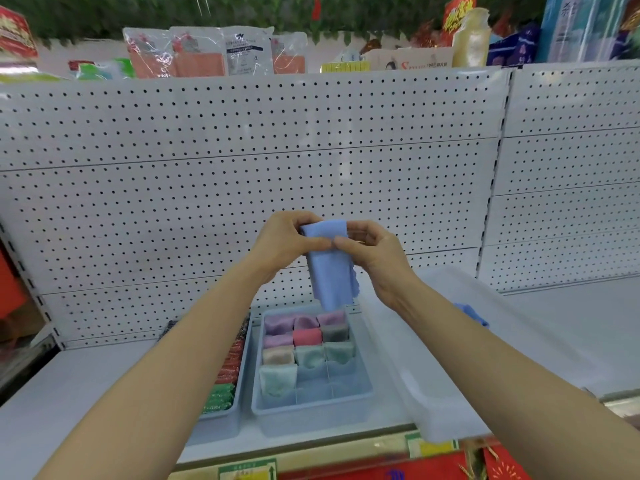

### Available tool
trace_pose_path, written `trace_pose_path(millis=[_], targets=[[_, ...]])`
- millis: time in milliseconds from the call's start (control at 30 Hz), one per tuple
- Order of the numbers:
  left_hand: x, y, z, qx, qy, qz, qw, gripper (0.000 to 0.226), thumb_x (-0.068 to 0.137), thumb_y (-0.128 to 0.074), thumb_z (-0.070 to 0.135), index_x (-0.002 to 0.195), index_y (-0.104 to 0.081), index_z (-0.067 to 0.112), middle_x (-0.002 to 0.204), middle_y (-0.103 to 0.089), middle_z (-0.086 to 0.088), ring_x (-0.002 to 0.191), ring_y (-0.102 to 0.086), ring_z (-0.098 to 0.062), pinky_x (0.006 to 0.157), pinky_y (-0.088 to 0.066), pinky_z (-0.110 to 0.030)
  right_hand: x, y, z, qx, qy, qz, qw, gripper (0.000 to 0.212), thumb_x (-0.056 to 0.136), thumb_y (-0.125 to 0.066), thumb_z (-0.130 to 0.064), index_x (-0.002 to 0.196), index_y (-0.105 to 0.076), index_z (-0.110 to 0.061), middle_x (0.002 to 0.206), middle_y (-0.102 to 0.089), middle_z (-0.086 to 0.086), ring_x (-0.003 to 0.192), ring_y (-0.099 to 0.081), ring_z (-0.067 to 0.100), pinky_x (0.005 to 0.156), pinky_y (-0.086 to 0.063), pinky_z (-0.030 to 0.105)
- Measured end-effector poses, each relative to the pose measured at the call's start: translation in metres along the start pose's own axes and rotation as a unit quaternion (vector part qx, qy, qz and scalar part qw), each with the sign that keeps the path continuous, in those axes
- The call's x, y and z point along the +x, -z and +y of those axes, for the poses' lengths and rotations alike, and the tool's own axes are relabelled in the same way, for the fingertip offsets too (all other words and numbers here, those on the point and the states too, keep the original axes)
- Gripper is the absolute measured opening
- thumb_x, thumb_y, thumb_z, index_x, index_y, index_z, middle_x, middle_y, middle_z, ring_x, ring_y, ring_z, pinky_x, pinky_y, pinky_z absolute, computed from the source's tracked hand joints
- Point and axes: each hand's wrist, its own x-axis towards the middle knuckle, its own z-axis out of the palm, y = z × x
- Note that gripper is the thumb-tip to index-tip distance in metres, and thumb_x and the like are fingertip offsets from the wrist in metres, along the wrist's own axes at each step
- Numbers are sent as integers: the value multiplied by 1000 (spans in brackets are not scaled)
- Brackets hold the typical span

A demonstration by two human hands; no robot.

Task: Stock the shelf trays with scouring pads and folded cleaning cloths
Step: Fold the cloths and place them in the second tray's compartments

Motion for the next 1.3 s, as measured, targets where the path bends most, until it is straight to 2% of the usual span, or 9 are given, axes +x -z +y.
trace_pose_path(millis=[100, 200, 367, 500, 733, 900, 1000, 1133, 1300], targets=[[1, 5, 1, -5, 3, -1, 1000, 18, 73, -83, 18, 87, -73, 13, 79, -68, -9, 69, -56, -12, 66, -49, -30, -4, -3, 3, -45, -23, -63, 997, 49, 78, -77, -12, 122, -55, -14, 117, -65, 6, 103, -65, 19, 82, -54, 30], [2, 4, 2, -13, 3, 18, 1000, 16, 75, -83, 21, 83, -70, 15, 74, -65, -2, 66, -55, -11, 60, -47, -23, -8, -7, 6, -58, -48, -81, 994, 39, 79, -76, -8, 114, -61, -5, 109, -69, 12, 94, -68, 24, 82, -57, 38], [-7, -5, -15, -135, 131, -18, 982, 40, 88, -72, 21, 125, -57, 23, 107, -68, -16, 81, -73, -23, 71, -61, -32, -5, -12, 14, -8, -83, -1, 997, 27, 78, -77, -9, 102, -64, -4, 104, -70, 15, 84, -69, 27, 72, -58, 42], [-20, -10, -30, -232, 133, -51, 962, 61, 84, -74, 4, 133, -53, 33, 104, -73, -10, 89, -74, -24, 72, -59, -31, 4, -9, 24, 2, -102, 71, 992, 42, 76, -79, -10, 111, -56, -7, 114, -66, 16, 91, -69, 32, 76, -58, 46], [-21, -16, -48, -132, 112, -27, 985, 55, 75, -81, 3, 125, -66, 21, 115, -69, -2, 95, -70, -15, 84, -58, -27, 7, -11, 35, -62, -82, -22, 995, 83, 79, -70, 5, 143, -33, -31, 109, -65, 14, 91, -69, 30, 79, -58, 44], [-17, -16, -64, 17, 77, 14, 997, 58, 63, -89, 10, 114, -70, 29, 132, -52, 3, 94, -62, -17, 76, -57, -28, 12, -10, 47, -94, -81, -79, 989, 72, 78, -62, 14, 141, -44, -17, 117, -61, 21, 101, -65, 33, 86, -56, 40], [-18, -16, -74, 104, 36, 22, 994, 47, 63, -88, 13, 102, -70, 29, 121, -56, 8, 80, -57, -10, 78, -54, -29, 13, -12, 57, -153, -65, -97, 981, 66, 78, -67, 9, 138, -48, -12, 122, -60, 13, 102, -64, 22, 84, -55, 27], [-19, -21, -86, 113, 26, 21, 993, 41, 62, -87, 11, 96, -68, 24, 102, -66, 10, 72, -55, -1, 75, -53, -30, 16, -15, 68, -200, -58, -124, 970, 59, 76, -60, 11, 130, -56, -14, 121, -63, 8, 106, -63, 21, 88, -54, 29], [-20, -25, -97, 78, 48, 25, 995, 50, 62, -87, 9, 103, -66, 28, 114, -59, 5, 86, -65, -21, 74, -58, -33, 22, -13, 80, -154, -70, -150, 974, 61, 75, -51, 20, 127, -56, -10, 119, -64, 8, 104, -63, 19, 84, -56, 29]])
